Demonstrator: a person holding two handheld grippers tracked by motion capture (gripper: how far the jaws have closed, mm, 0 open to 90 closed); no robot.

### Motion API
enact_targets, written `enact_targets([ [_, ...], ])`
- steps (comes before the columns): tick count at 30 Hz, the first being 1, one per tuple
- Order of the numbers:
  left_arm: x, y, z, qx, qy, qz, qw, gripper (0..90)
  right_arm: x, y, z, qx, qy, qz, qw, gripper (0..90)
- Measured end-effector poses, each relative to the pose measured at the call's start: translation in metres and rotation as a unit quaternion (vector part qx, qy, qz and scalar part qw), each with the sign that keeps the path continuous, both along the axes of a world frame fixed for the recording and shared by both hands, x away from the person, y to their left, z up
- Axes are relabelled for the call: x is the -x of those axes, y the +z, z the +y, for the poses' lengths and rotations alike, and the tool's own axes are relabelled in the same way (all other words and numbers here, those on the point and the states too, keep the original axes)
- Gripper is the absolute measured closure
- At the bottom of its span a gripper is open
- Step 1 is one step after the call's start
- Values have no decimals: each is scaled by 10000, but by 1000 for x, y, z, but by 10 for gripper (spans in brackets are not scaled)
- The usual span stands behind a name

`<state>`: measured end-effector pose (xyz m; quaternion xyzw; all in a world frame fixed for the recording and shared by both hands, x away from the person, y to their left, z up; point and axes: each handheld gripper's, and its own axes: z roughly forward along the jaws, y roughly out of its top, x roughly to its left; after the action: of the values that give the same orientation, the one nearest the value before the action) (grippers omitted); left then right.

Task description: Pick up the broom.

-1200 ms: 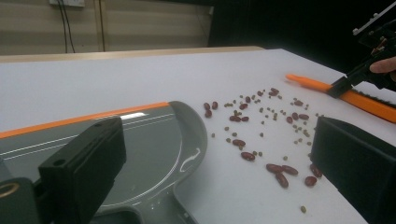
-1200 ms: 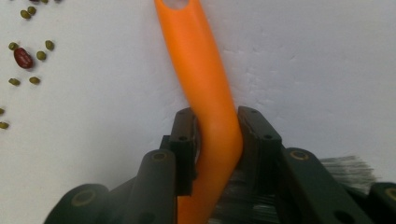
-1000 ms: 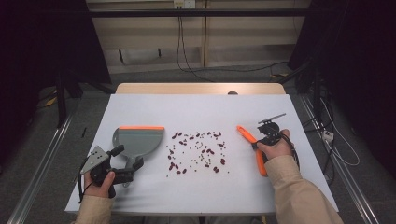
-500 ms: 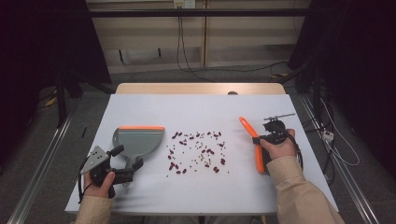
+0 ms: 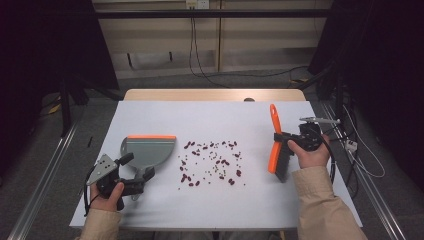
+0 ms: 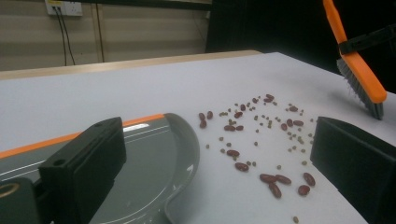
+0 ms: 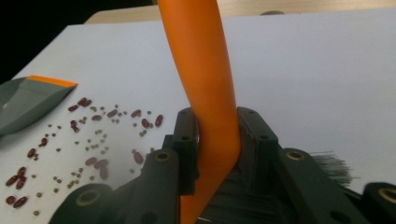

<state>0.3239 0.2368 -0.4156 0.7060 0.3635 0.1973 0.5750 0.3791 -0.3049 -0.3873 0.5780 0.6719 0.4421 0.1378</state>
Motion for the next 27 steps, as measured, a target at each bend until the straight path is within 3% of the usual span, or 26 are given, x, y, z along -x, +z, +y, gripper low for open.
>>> enact_targets([
  [8, -2, 10, -10, -44, -88, -64, 9999, 33, 1, 5, 1, -325, 83, -166, 9993, 715],
  [19, -3, 24, -26, -154, -306, -158, 9993, 33, 3, 17, 0, -784, 125, -510, 9955, 715],
  [27, -5, 38, -52, -275, -619, -82, 9977, 32, 1, 25, 9, -899, 209, -628, 9937, 715],
])
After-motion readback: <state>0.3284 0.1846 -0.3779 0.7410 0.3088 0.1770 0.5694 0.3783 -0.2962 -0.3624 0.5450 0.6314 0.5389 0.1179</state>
